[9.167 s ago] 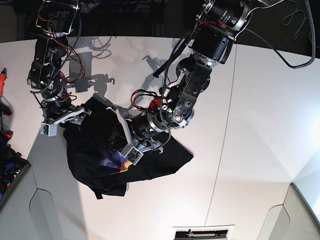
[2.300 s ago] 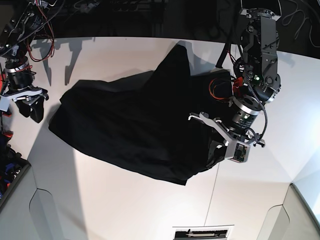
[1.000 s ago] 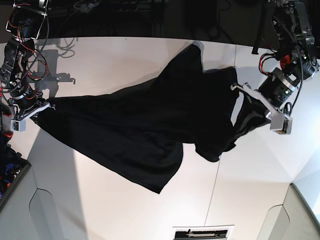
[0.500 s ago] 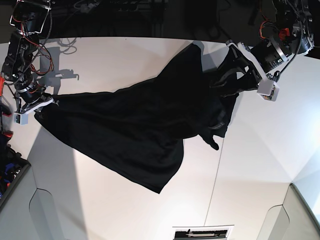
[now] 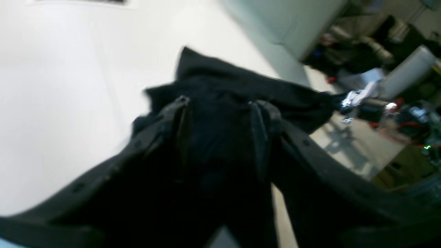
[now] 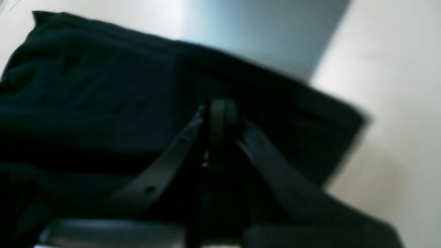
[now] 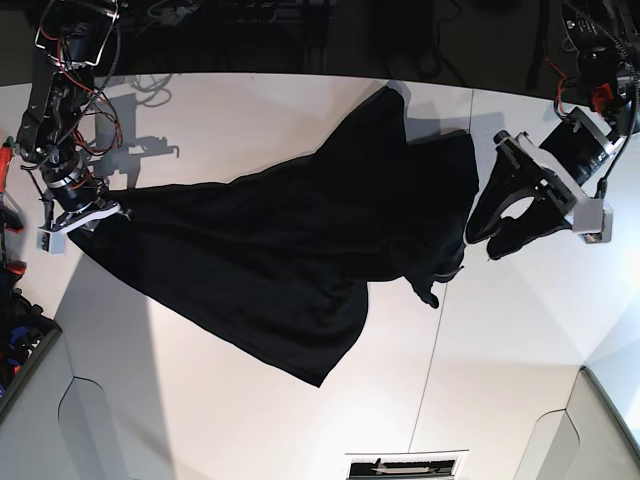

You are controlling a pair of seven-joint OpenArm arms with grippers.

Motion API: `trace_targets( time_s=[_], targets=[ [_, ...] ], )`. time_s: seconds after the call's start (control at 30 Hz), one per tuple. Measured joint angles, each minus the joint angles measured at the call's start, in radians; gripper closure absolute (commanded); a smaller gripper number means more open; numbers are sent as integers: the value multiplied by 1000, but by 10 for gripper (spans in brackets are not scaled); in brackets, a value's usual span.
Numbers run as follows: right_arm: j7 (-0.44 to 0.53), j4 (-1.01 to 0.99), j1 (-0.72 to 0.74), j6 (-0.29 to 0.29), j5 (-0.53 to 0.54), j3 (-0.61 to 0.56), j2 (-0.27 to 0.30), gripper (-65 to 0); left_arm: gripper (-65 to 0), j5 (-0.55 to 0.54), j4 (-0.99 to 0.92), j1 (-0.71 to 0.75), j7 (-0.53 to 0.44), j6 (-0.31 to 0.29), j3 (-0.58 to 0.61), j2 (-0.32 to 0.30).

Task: Layout the t-shirt on the table in an organized manner, then fold the t-shirt properly
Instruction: 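Pull the grasped fabric with the left gripper away from the right gripper, then regrasp the shirt with the left gripper and spread it across the table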

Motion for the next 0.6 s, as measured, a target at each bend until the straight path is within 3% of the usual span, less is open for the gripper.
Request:
trace_targets(
  time_s=[0.17,0.37,0.43,0.5,0.6],
  targets=[
    [-1,0,13,9,-33,-12,-61,0,-293,97,26,-101,-10,-4,276,18],
    [4,0,24,10,-50,-83,-65,0,-130,518,15,-190,-151,5,609,103],
    [4,0,23,9,-77,-105,-65,0,-102,663,-22,-208,-208,53,687,103],
    [5,0,24,10,-108,-109,-65,0,-98,789,-81,-227,-232,139,725,101],
    [45,0,23,12,-161,-110,-63,0,-98,867,-206,-249,-232,239,730,95]
  ],
)
